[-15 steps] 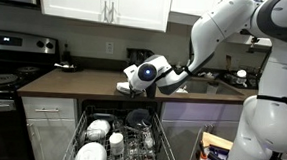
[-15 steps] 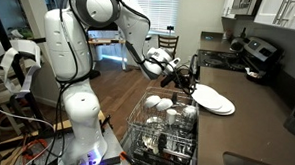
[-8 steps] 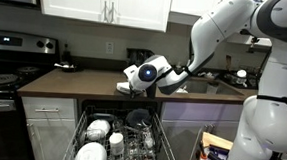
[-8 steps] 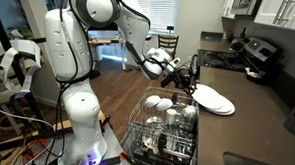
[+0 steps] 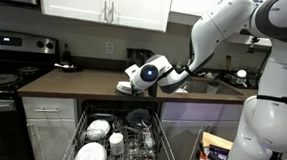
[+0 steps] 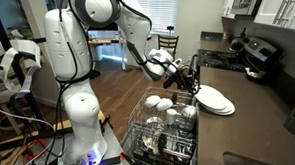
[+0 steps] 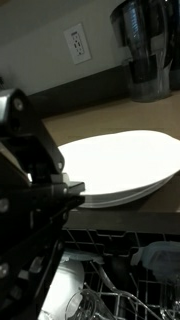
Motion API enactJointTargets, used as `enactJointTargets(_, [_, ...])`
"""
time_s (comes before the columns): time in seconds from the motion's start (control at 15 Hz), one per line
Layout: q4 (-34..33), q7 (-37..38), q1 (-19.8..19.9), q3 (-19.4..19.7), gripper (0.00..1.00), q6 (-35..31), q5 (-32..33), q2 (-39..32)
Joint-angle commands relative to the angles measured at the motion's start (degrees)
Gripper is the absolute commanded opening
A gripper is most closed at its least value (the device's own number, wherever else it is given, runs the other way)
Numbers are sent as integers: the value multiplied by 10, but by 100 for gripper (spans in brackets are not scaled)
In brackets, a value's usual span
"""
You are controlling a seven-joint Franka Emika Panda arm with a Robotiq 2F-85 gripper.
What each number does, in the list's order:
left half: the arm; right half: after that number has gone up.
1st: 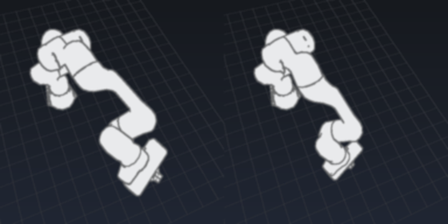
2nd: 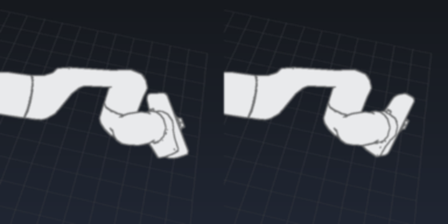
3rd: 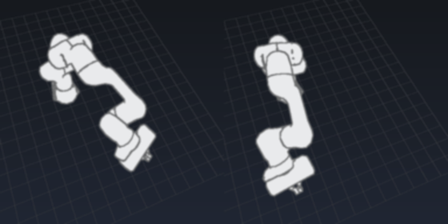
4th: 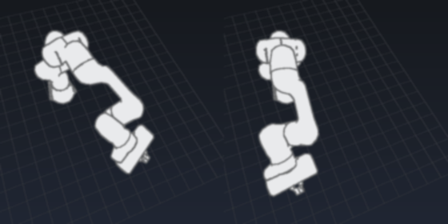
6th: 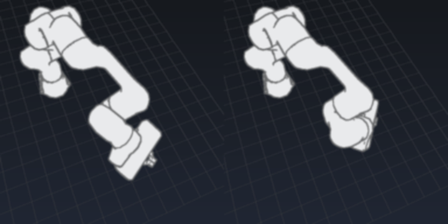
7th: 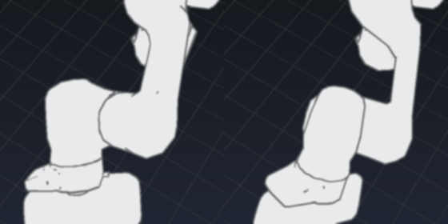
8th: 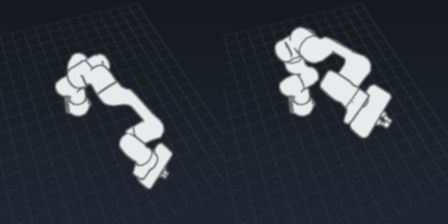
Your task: Remove the white plate from the dishwasher and put it on top of the white plate on the counter
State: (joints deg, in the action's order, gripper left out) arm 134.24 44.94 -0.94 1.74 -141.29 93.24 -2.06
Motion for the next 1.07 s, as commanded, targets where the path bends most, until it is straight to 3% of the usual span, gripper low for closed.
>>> enactJointTargets(0.0, [-16,-16,17,5,2,-22,47,1])
enactJointTargets(0.6, [-48,9,23,22,2,-106,106,-22])
enactJointTargets(1.0, [-55,-3,22,35,2,-105,71,-39])
